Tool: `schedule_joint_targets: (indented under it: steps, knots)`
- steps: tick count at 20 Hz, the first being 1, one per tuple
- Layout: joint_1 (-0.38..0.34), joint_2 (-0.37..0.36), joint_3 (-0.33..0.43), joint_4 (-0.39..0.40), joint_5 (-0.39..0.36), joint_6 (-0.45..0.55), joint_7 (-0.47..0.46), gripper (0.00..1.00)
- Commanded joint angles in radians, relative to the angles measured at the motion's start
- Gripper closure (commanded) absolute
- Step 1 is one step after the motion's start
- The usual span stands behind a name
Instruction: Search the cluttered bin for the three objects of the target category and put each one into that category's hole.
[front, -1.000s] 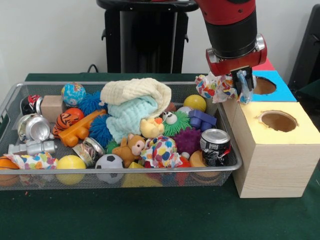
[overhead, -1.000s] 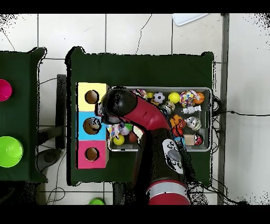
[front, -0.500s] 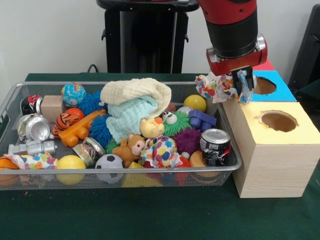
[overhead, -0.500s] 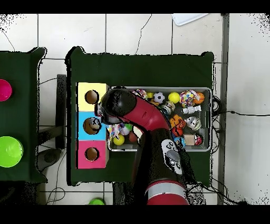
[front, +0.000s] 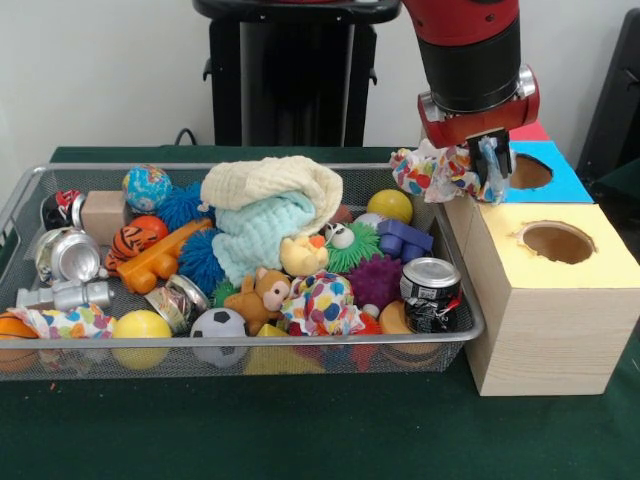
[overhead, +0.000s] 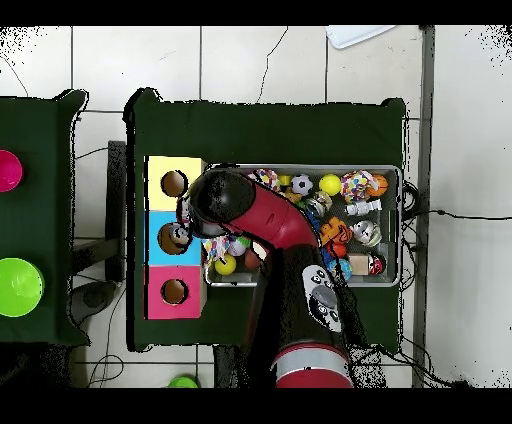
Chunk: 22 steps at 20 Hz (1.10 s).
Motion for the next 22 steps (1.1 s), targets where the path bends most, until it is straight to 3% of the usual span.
schedule_joint_targets:
  steps: [1, 17, 22]
  knots:
    - [0.008, 0.051, 0.027, 0.145, 0.009, 0.086, 0.259, 1.00]
    - [-0.013, 0.065, 0.062, 0.171, 0.035, 0.156, 0.239, 1.00]
    - [-0.005, 0.021, 0.054, 0.216, 0.042, 0.143, 0.238, 1.00]
